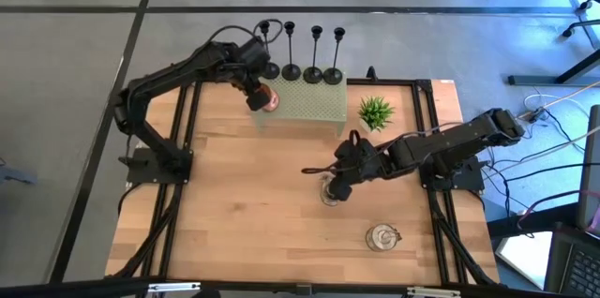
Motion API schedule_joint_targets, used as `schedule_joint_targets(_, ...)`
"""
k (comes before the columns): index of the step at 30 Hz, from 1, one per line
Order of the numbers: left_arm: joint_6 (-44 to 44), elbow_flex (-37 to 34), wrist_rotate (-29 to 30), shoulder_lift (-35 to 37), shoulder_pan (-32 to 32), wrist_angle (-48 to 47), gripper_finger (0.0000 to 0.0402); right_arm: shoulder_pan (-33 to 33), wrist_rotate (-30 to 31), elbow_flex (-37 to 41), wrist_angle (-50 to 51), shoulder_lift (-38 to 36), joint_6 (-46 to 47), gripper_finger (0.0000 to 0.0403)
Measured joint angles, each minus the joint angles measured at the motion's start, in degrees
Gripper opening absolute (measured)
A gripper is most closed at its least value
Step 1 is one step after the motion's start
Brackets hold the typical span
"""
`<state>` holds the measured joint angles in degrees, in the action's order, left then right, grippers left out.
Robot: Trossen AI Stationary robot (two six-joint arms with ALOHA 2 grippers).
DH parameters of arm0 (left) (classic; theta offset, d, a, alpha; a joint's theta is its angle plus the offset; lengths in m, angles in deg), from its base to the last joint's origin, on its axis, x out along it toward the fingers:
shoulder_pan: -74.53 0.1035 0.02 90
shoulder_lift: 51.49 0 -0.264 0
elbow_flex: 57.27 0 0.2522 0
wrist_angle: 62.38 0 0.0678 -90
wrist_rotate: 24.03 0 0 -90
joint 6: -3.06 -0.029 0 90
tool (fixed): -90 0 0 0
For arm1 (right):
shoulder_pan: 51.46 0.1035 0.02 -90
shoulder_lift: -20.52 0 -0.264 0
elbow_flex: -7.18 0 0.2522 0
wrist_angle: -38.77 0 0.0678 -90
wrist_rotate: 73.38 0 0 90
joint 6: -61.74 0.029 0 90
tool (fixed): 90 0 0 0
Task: Pick & Place candle stick holders
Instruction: Put the top left candle on the shelf
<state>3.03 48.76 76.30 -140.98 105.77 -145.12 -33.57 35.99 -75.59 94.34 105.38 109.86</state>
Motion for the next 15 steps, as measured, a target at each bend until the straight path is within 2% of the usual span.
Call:
schedule_joint_targets(9, -0.1, 0.2, 0.1, -1.9, 0.5, 0.6, 0.0005, -0.3, 0.0, 0.0, -0.5, 0.0, 0.0, 0.0093)
schedule_joint_targets(15, -1.2, 0.0, 1.8, -2.2, 0.5, 0.3, 0.0029, -0.3, 0.0, 0.0, -0.5, 0.0, 0.0, 0.0093)
